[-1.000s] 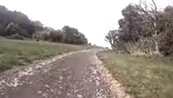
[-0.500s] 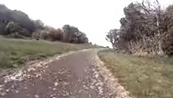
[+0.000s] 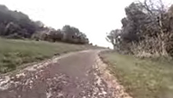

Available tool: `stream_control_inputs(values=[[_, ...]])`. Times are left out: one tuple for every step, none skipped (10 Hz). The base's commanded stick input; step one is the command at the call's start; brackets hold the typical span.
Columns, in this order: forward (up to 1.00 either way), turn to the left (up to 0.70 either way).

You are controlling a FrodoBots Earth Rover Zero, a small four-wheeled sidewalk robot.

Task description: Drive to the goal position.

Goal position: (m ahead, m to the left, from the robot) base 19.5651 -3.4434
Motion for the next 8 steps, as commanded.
stream_control_inputs(values=[[0.7, 0.0], [0.7, 0.0], [0.7, 0.0], [0.7, 0.0], [0.7, 0.0], [0.7, 0.0], [0.7, 0.0], [0.7, 0.0]])
